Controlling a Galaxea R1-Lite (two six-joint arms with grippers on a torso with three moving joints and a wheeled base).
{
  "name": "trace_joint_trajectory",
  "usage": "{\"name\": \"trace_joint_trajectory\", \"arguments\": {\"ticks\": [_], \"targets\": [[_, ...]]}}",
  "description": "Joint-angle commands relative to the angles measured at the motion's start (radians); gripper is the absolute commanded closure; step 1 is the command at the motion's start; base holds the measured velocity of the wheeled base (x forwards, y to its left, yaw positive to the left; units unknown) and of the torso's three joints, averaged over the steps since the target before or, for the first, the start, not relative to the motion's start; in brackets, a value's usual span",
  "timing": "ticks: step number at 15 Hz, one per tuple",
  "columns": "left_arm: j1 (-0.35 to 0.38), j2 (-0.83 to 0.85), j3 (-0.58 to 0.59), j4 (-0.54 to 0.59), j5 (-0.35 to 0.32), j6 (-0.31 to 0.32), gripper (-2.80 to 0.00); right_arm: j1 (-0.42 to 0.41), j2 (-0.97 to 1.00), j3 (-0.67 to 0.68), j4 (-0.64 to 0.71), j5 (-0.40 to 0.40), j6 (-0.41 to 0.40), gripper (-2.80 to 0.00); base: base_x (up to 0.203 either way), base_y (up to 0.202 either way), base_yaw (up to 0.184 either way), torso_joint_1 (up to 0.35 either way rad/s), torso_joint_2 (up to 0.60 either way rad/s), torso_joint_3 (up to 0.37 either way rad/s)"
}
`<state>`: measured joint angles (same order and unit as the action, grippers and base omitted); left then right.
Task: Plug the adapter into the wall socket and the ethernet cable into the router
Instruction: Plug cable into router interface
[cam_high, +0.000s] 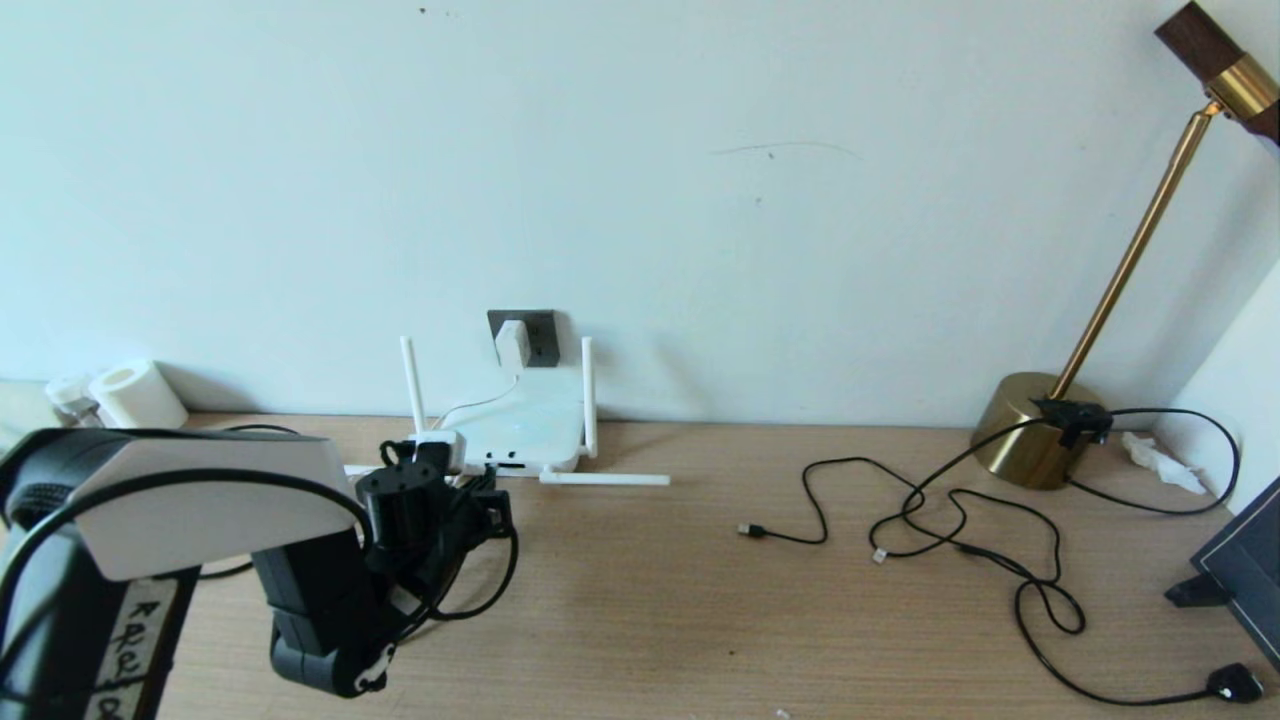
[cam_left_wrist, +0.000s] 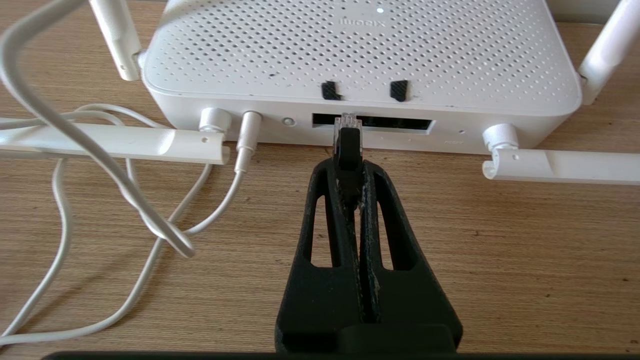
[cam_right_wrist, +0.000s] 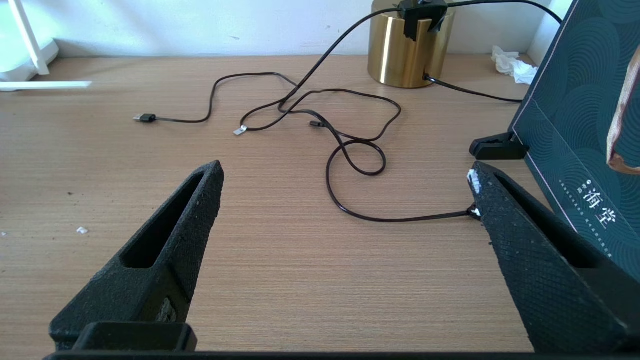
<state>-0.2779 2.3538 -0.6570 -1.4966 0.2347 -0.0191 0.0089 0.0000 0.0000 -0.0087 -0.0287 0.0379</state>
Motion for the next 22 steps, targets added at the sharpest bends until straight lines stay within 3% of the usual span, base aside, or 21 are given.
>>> {"name": "trace_joint_trajectory", "arguments": {"ticks": [1, 22], "targets": [[0.0, 0.004, -0.001, -0.008, -0.004, -0.001, 0.0, 0.0, 0.0, 0.0, -0.001, 0.0, 0.0, -2.8, 0.0, 0.0, 0.0, 0.0, 0.0, 0.0], [0.012, 0.009, 0.002, -0.008, -0.008, -0.001, 0.0, 0.0, 0.001, 0.0, -0.001, 0.0, 0.0, -2.8, 0.0, 0.0, 0.0, 0.0, 0.0, 0.0]]}}
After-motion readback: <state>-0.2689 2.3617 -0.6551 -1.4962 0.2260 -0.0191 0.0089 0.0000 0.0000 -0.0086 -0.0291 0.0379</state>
